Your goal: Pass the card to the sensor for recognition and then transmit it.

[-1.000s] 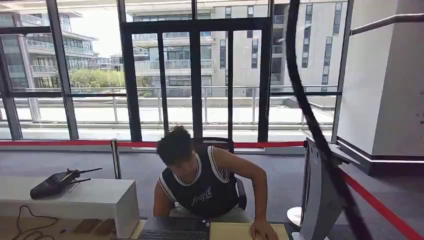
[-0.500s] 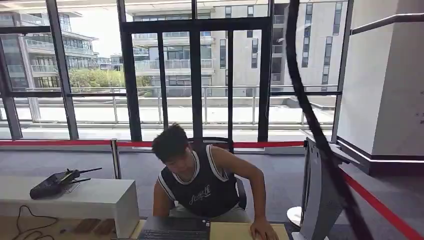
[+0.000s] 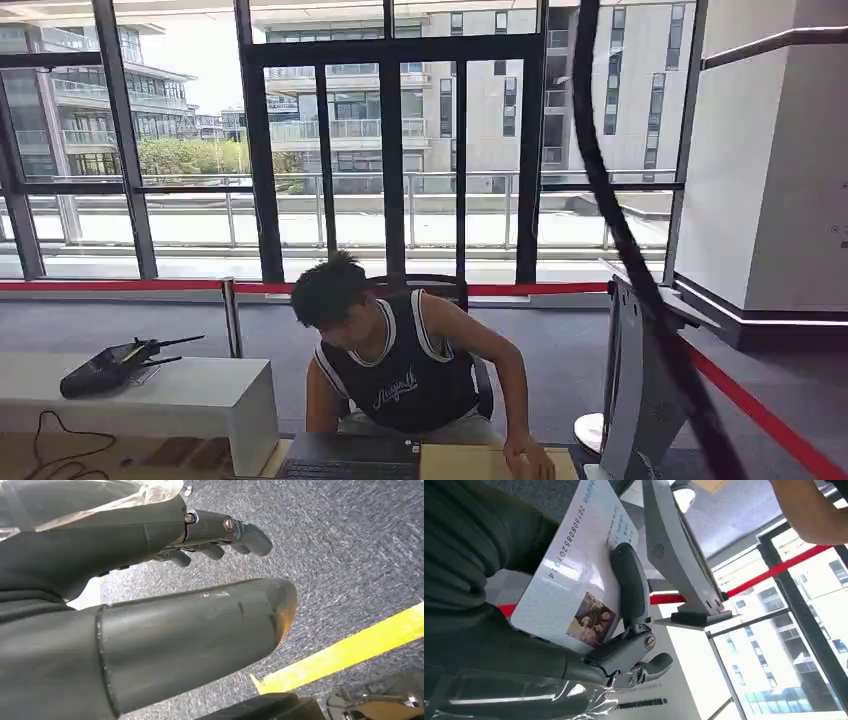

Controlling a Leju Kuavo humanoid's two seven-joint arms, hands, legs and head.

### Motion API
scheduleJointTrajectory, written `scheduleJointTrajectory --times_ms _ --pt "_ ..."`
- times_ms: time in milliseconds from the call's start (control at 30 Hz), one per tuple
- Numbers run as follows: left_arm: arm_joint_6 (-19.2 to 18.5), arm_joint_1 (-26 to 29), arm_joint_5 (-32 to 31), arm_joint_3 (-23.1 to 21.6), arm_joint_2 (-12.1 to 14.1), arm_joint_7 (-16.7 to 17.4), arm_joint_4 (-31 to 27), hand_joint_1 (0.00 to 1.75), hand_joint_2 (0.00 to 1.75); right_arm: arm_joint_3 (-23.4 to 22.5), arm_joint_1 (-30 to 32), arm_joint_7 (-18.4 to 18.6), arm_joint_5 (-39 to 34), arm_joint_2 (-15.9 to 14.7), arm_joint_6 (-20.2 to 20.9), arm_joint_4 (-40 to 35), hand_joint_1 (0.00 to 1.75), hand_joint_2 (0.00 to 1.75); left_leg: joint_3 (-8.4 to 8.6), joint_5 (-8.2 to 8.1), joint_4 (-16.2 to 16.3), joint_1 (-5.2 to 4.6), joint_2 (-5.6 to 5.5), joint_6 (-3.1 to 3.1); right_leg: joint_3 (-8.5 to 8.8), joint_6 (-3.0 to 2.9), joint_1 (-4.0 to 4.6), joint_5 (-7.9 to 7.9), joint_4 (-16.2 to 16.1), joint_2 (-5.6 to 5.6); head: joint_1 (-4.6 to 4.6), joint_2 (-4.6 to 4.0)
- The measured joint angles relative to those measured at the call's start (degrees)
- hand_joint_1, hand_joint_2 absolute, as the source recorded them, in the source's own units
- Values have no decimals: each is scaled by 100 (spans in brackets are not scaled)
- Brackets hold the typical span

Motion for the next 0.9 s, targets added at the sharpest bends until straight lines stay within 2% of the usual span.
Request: scheduleJointTrajectory --times_ms 133,200,333,500,700,767,800,833,867,900 --pt "-50 -11 -90 -9 -2 -57 0 0 0 37 -158 -31 302 61 352 -196 175 175 -1 0 -1 0 0 0 1 0 0 0 1 1 -2 0" --pt "-63 -11 -149 -15 -2 -81 0 0 0 63 -245 -120 386 166 581 -216 175 175 -3 0 -1 0 0 0 0 0 0 0 2 1 -2 0" --pt "-87 -41 -271 -44 -2 -111 0 0 0 158 -556 -278 553 490 758 -56 175 175 -3 2 -1 1 0 -3 -3 0 1 0 4 2 -2 0" --pt "-146 -131 -389 -98 -2 -42 0 0 0 330 -1039 -376 795 955 765 378 175 175 -3 4 -1 1 -2 -5 -5 0 1 0 6 2 -2 0" --pt "-225 -211 -459 -205 -2 46 0 0 0 544 -1502 -269 1051 1401 756 949 175 175 -3 5 -1 1 -3 -5 -5 0 1 0 5 2 -2 0" --pt "-225 -215 -459 -210 -2 61 0 0 0 599 -1589 -251 1062 1491 760 1093 164 175 -3 4 -1 1 -1 -5 -5 0 1 0 3 3 -2 0" --pt "-225 -216 -457 -210 -2 59 0 0 0 618 -1622 -251 1058 1536 758 1167 140 175 -3 4 -1 0 -1 -5 -5 0 1 0 3 3 -2 0" --pt "-225 -215 -452 -210 -2 59 0 0 0 634 -1653 -251 1047 1576 754 1239 86 175 -3 4 -1 0 -1 -5 -5 0 1 0 2 3 0 0" --pt "-223 -216 -444 -210 -2 57 0 0 0 651 -1691 -251 1040 1626 749 1329 51 175 -3 4 -1 0 -1 -5 -5 0 0 0 1 3 0 0" --pt "-223 -215 -441 -210 -2 55 0 0 0 662 -1714 -254 1040 1655 747 1388 0 175 -3 4 0 0 -1 -5 -4 0 1 0 0 3 0 0"
